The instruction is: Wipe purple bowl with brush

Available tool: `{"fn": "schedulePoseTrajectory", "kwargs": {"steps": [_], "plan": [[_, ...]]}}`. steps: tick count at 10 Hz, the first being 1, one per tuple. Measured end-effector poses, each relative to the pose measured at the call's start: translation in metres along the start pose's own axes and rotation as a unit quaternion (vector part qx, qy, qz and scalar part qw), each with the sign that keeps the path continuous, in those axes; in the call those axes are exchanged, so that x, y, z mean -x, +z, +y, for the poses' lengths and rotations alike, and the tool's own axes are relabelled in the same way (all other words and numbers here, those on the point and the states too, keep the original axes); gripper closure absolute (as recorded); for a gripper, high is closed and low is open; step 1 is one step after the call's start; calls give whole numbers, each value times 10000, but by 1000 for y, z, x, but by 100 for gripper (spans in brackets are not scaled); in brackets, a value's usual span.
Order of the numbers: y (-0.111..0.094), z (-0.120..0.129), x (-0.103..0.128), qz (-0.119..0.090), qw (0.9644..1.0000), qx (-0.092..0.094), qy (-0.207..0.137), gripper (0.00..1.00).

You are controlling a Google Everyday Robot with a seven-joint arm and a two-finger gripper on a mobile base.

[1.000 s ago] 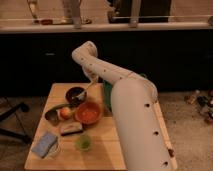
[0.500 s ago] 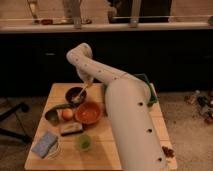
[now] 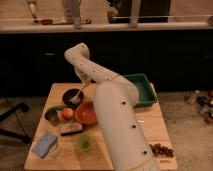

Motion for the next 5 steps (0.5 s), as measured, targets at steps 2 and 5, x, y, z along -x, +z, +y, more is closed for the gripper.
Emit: {"fn": "schedulePoseTrajectory", "kwargs": {"steps": [2, 5], "plan": [[1, 1, -15, 49, 9999, 28, 162, 100], [-3, 12, -30, 139, 9991, 46, 404, 100]]}}
